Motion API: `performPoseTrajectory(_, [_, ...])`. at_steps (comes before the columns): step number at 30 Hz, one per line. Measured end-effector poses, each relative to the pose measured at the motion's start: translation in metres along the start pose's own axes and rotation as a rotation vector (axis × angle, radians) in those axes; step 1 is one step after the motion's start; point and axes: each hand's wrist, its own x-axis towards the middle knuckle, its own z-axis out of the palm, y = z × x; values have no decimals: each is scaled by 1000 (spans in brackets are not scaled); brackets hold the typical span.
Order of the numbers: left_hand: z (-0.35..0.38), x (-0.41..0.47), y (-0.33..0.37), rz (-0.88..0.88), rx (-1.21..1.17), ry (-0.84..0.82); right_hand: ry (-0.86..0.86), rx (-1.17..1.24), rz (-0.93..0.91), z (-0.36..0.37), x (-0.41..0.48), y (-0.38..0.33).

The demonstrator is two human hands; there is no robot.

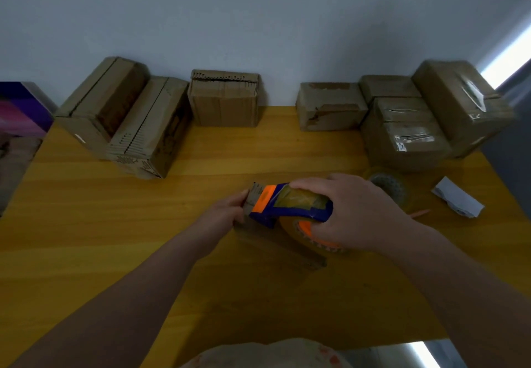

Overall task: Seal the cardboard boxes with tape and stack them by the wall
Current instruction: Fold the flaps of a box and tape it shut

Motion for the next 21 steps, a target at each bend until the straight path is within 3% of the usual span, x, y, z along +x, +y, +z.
performPoseTrajectory(3, [-7, -1, -3, 33, 242, -236, 21, 20, -9, 2, -1, 1])
performPoseTrajectory(7, [-6, 18, 12, 278, 836, -133, 54, 65, -33, 4, -3, 5])
performPoseTrajectory(9, [-6, 25, 17, 416, 1010, -164, 58, 100, -52, 3, -4, 6])
performPoseTrajectory(12, [-11, 36, 13, 564, 1095, -183, 46, 175, -60, -1, -8, 6])
performPoseTrajectory(17, [-13, 35, 15, 587, 1176, -142, -1, 285, -97, -10, -20, 15])
performPoseTrajectory(21, [-7, 21, 27, 444, 1332, -130, -32, 213, -85, -21, -48, 48])
